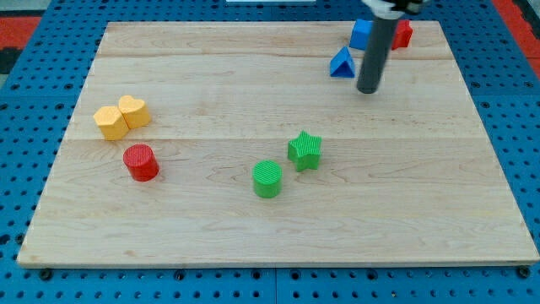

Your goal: Move your arm to the bottom left to the blue triangle

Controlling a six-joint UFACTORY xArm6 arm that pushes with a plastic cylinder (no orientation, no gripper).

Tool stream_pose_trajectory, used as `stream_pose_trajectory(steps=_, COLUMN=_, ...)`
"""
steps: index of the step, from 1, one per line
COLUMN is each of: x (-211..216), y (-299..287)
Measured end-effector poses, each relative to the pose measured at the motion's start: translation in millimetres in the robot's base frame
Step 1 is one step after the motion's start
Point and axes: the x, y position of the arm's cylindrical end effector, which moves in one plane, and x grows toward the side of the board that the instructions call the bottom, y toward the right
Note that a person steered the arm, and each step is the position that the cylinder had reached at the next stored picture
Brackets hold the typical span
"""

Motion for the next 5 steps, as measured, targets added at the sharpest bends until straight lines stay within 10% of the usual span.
stream_pose_trajectory(steps=2, x=-8, y=-92)
stream_pose_trajectory(steps=5, x=-27, y=-49)
